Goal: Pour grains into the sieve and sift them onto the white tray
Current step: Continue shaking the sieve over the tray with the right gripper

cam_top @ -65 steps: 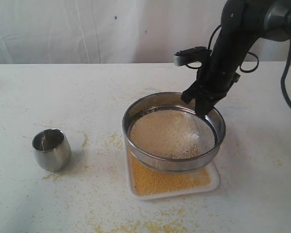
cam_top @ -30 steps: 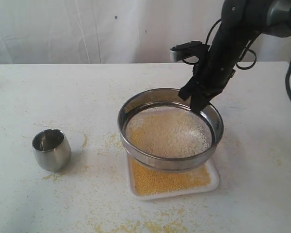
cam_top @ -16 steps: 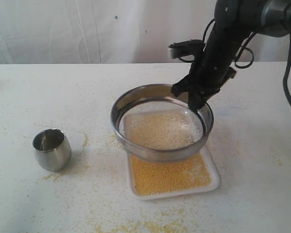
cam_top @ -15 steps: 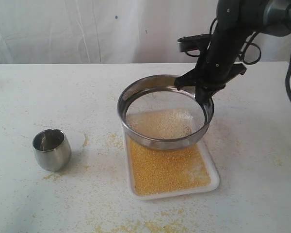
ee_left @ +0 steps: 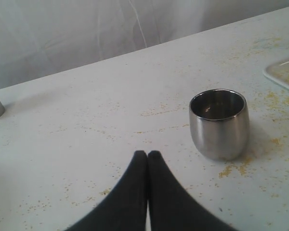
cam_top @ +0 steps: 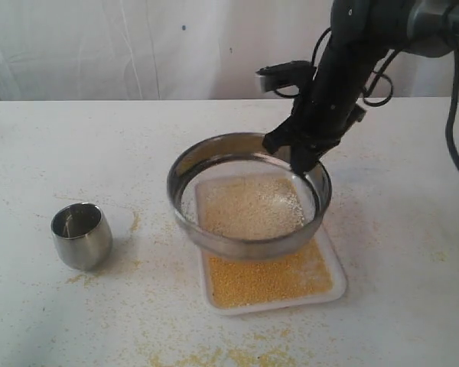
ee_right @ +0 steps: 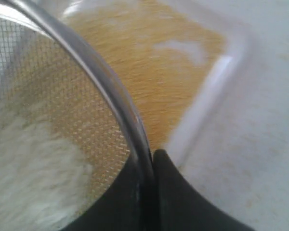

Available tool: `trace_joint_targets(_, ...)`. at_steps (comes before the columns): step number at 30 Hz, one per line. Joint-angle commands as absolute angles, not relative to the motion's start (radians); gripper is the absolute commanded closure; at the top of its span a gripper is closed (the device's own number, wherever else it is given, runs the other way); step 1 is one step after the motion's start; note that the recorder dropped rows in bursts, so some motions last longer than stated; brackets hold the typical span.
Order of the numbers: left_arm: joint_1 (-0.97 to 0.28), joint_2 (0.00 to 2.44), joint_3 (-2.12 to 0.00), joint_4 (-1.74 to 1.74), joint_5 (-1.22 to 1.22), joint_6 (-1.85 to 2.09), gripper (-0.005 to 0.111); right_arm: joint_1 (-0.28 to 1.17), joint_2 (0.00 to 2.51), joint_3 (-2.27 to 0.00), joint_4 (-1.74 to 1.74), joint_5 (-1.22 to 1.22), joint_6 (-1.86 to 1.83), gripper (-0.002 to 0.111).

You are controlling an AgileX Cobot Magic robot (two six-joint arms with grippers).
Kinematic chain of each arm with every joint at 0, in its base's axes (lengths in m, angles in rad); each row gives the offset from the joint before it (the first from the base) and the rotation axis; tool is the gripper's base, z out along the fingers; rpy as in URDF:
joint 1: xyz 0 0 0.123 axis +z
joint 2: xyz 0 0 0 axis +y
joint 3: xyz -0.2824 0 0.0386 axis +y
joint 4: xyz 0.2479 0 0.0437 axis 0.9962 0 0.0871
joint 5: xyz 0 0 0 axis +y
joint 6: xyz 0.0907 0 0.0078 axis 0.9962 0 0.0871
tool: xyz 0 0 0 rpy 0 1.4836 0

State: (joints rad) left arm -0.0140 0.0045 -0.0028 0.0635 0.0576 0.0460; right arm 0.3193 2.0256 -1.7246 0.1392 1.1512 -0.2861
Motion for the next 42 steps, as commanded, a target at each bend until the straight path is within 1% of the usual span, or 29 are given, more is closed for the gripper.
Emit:
trace_joint_targets(1, -0.011, 0.0, 0.0, 0.057, 0.053, 0.045, 0.107, 0.303, 2.006, -1.732, 0.232, 1.221, -0.486, 0.108)
trace_joint_targets(2, -0.011, 0.0, 0.0, 0.057, 0.053, 0.045, 0.107, 0.305, 2.006, -1.732, 0.334, 1.221, -0.663, 0.108)
trace_joint_targets(3, -0.011, 0.0, 0.0, 0.057, 0.053, 0.045, 0.107, 0.307, 2.008, -1.732, 0.348, 1.221, -0.73, 0.108)
trace_joint_targets(4, -0.011, 0.0, 0.0, 0.057, 0.053, 0.045, 0.107, 0.307, 2.005, -1.732, 0.285, 1.221, -0.667, 0.108)
trace_joint_targets(5, -0.011, 0.0, 0.0, 0.057, 0.053, 0.045, 0.107, 0.307, 2.003, -1.732, 0.187, 1.18, -0.493, 0.108)
trace_joint_targets(6, -0.011, 0.0, 0.0, 0.057, 0.053, 0.045, 0.107, 0.305, 2.003, -1.732, 0.016, 1.098, -0.25, 0.108)
trace_joint_targets(7, -0.011, 0.0, 0.0, 0.057, 0.053, 0.045, 0.107, 0.3, 2.003, -1.732, -0.069, 1.087, -0.018, 0.108)
trace_joint_targets(8, -0.011, 0.0, 0.0, 0.057, 0.053, 0.045, 0.107, 0.3, 2.003, -1.732, -0.077, 1.095, 0.047, 0.108)
trace_joint_targets(10, -0.011, 0.0, 0.0, 0.057, 0.053, 0.045, 0.107, 0.3, 2.003, -1.732, 0.125, 1.2, -0.33, 0.108)
trace_joint_targets(12, -0.011, 0.0, 0.0, 0.057, 0.053, 0.045, 0.107, 0.303, 2.005, -1.726, 0.363, 1.221, -0.711, 0.108)
trace_joint_targets(13, -0.011, 0.0, 0.0, 0.057, 0.053, 0.045, 0.107, 0.303, 1.998, -1.723, 0.37, 1.221, -0.705, 0.108)
trace_joint_targets(14, -0.011, 0.0, 0.0, 0.057, 0.053, 0.045, 0.107, 0.303, 1.997, -1.723, 0.32, 1.221, -0.612, 0.108)
trace_joint_targets(15, -0.011, 0.0, 0.0, 0.057, 0.053, 0.045, 0.107, 0.301, 1.993, -1.723, 0.197, 1.118, -0.44, 0.108)
trace_joint_targets(17, -0.011, 0.0, 0.0, 0.057, 0.053, 0.045, 0.107, 0.299, 1.99, -1.723, 0.015, 1.055, -0.048, 0.108)
trace_joint_targets(18, -0.011, 0.0, 0.0, 0.057, 0.053, 0.045, 0.107, 0.299, 1.99, -1.723, 0.0, 1.06, -0.018, 0.108)
trace_joint_targets(19, -0.011, 0.0, 0.0, 0.057, 0.053, 0.045, 0.107, 0.299, 1.99, -1.723, 0.045, 1.081, -0.119, 0.108)
trace_joint_targets(21, -0.011, 0.0, 0.0, 0.057, 0.053, 0.045, 0.107, 0.303, 1.994, -1.723, 0.23, 1.187, -0.519, 0.108)
trace_joint_targets(22, -0.011, 0.0, 0.0, 0.057, 0.053, 0.045, 0.107, 0.302, 1.996, -1.723, 0.257, 1.211, -0.583, 0.108)
trace_joint_targets(23, -0.011, 0.0, 0.0, 0.057, 0.053, 0.045, 0.107, 0.302, 1.996, -1.723, 0.234, 1.188, -0.55, 0.108)
trace_joint_targets(26, -0.011, 0.0, 0.0, 0.057, 0.053, 0.045, 0.107, 0.292, 1.996, -1.723, 0.008, 1.093, -0.093, 0.108)
trace_joint_targets(27, -0.011, 0.0, 0.0, 0.057, 0.053, 0.045, 0.107, 0.288, 1.996, -1.723, 0.0, 1.105, -0.097, 0.108)
trace_joint_targets(30, -0.011, 0.0, 0.0, 0.057, 0.053, 0.045, 0.107, 0.288, 2.008, -1.721, 0.087, 1.194, -0.392, 0.108)
trace_joint_targets(34, -0.011, 0.0, 0.0, 0.057, 0.053, 0.045, 0.107, 0.281, 2.025, -1.721, 0.082, 1.206, -0.333, 0.108)
trace_joint_targets(42, -0.011, 0.0, 0.0, 0.057, 0.053, 0.045, 0.107, 0.28, 2.05, -1.721, 0.131, 1.176, -0.335, 0.108)
